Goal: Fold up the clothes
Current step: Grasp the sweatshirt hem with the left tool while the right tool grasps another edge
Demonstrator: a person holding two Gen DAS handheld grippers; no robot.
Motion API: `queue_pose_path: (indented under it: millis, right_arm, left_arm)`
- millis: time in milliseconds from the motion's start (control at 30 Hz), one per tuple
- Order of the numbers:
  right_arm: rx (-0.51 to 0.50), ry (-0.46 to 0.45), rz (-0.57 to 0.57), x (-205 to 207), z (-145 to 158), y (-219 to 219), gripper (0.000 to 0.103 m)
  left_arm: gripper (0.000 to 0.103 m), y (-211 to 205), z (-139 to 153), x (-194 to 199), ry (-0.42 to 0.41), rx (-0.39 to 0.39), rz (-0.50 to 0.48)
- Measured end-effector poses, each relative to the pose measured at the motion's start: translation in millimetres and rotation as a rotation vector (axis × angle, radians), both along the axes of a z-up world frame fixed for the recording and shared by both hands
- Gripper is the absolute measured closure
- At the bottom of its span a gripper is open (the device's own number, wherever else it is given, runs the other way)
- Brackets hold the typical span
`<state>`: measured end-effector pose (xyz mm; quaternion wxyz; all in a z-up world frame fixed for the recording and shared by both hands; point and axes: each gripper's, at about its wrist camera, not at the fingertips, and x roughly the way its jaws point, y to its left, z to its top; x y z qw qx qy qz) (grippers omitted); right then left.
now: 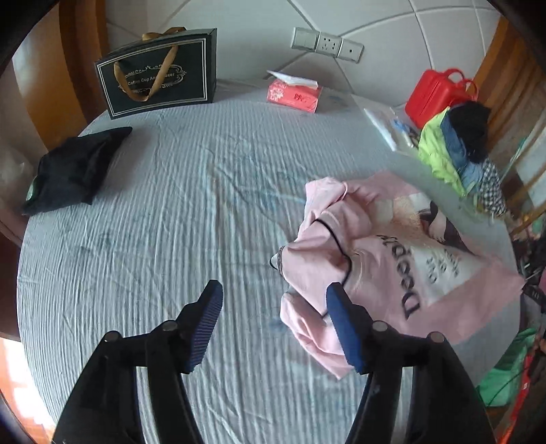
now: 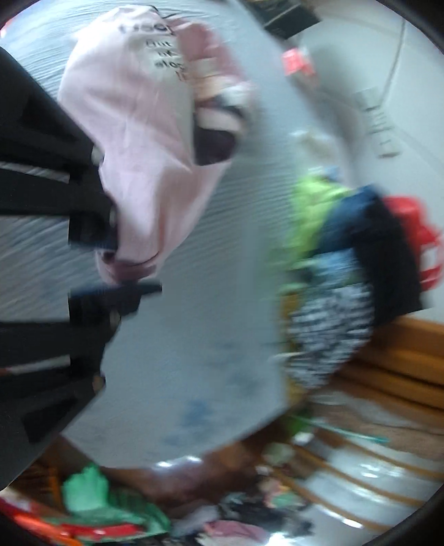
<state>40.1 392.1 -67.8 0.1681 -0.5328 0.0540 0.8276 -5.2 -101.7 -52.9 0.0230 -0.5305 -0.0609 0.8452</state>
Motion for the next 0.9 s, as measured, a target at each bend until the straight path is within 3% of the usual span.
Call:
queue_pose_path:
  millis: [100, 167, 233, 267, 300, 467, 567, 600, 667, 733, 767, 867, 900]
  right_arm:
    - [-0.072, -0.112, -0.039, 14.0, -34.3, 11.8, 0.065]
    - [-0.109, -0.105, -0.052, 19.4, -38.5, 14.9, 0.061]
    - [-0.119, -0.059, -0.022, 17.8, -26.7, 9.6, 0.052]
    - [-0.125, -0.028, 0.000, 12.3, -19.3, 5.2, 0.043]
    - [-0.133, -0.002, 0.025, 5.0, -12.6, -0.9, 0.037]
    - [-0.166, 0.077, 0.162, -56.1, 3.2, -39.9, 0.033]
    - [-0.204, 0.054, 0.213, -101.7, -14.5, -56.4, 0.014]
    - [-0.208, 0.036, 0.224, -114.2, -21.8, -59.6, 0.013]
    - [-0.199, -0.003, 0.245, -137.7, -38.4, -67.4, 0.012]
    - [-0.183, -0.043, 0.273, -160.5, -57.9, -77.4, 0.006]
    - [-0.182, -0.058, 0.285, -168.3, -66.2, -82.3, 0.000]
    - [-0.172, -0.093, 0.324, -183.8, -85.6, -96.8, 0.001]
    - [-0.167, -0.101, 0.339, -185.8, -89.0, -102.5, 0.017]
  left_arm:
    - [0.041, 0.5, -8.7, -12.5, -0.016, 0.004, 0.015]
    - [0.041, 3.3, -14.8, -26.5, -0.018, 0.011, 0.026]
    - [0.041, 8.8, -23.1, -41.5, -0.025, 0.012, 0.036]
    - [0.041, 12.6, -28.7, -52.3, -0.033, 0.012, 0.039]
    - [0.041, 17.3, -36.5, -65.3, -0.047, 0.021, 0.037]
    - [0.041, 45.0, -67.4, -96.0, -0.114, 0.026, 0.018]
    - [0.041, 62.7, -83.5, -102.3, -0.149, 0.024, -0.021]
    - [0.041, 69.6, -90.6, -103.2, -0.170, 0.007, -0.039]
    - [0.070, 76.0, -99.6, -103.0, -0.199, -0.024, -0.050]
    - [0.088, 75.7, -101.0, -102.7, -0.207, -0.007, -0.042]
    - [0.092, 73.8, -97.5, -103.0, -0.201, -0.010, -0.033]
    - [0.093, 57.7, -75.6, -105.3, -0.158, -0.026, 0.020]
    - [0.093, 50.1, -65.4, -105.3, -0.135, -0.031, 0.042]
